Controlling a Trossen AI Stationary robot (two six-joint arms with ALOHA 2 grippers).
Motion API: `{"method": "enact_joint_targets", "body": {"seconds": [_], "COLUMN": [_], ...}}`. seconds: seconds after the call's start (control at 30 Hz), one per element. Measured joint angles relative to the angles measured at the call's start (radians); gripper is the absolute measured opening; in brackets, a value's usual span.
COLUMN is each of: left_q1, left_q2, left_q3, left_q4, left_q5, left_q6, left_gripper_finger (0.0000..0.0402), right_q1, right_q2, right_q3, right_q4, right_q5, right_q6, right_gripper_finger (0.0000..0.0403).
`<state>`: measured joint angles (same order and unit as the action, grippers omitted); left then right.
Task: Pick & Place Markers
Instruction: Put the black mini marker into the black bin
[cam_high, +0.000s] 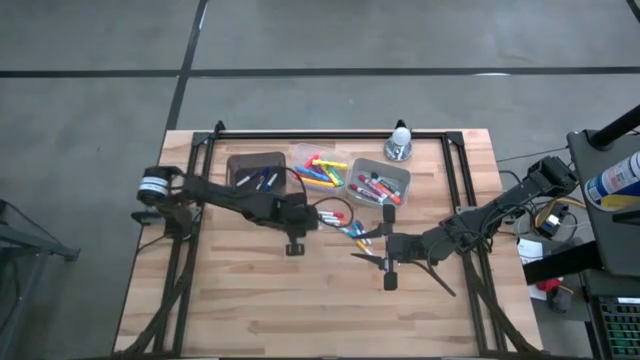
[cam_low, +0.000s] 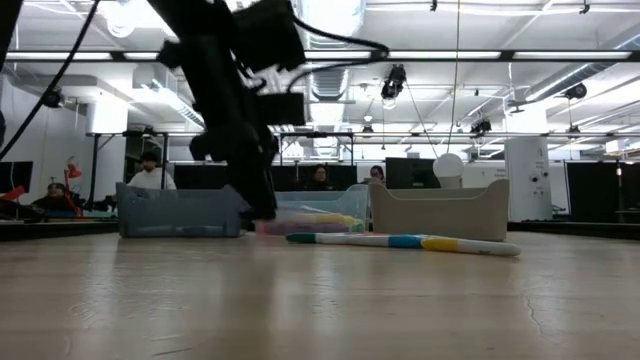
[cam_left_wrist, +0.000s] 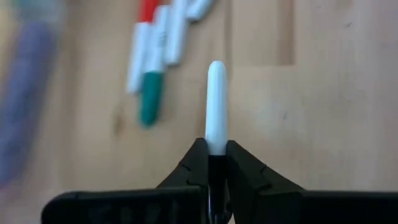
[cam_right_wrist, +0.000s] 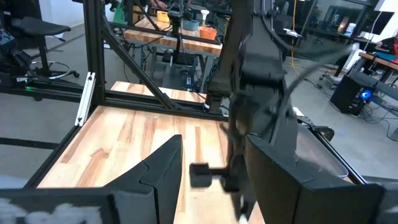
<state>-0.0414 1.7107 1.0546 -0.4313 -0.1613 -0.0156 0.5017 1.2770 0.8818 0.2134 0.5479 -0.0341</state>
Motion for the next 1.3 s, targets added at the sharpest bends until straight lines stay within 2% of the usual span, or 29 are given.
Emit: {"method": "enact_joint_targets", "body": {"seconds": [0.23,0.47,0.6,0.8,1.0,1.17,1.3], "left_q1": [0.001,0.022,0.080,0.245,0.431,0.511,0.525], "left_q2": [-0.169,-0.339,-0.413,-0.453,-0.443,-0.439,-0.439], "left_q3": [0.002,0.001,-0.031,-0.108,-0.172,-0.229,-0.254], "left_q4": [-0.172,-0.335,-0.357,-0.353,-0.320,-0.268,-0.253], "left_q5": [-0.147,-0.406,-0.441,-0.418,-0.260,-0.139,-0.119], "left_q6": [-0.041,-0.088,-0.116,-0.120,-0.118,-0.116,-0.137], "left_gripper_finger": [0.0024,0.0024,0.0026,0.0031,0.0032,0.0035,0.0036], "right_q1": [0.000,0.000,0.000,0.000,0.000,0.000,0.000], "right_q2": [0.000,0.000,0.000,0.000,0.000,0.000,0.000], "right_q3": [-0.001,-0.001,-0.001,-0.001,-0.001,-0.001,-0.001], "right_q4": [0.000,0.000,0.001,0.001,0.001,0.001,0.001], "right_q5": [0.000,0.000,0.000,0.000,0.000,0.000,0.000], "right_q6": [0.000,0.000,0.000,0.000,0.000,0.000,0.000], "right_gripper_finger": [0.0166,0.0166,0.0166,0.0166,0.0166,0.0166,0.0166]}}
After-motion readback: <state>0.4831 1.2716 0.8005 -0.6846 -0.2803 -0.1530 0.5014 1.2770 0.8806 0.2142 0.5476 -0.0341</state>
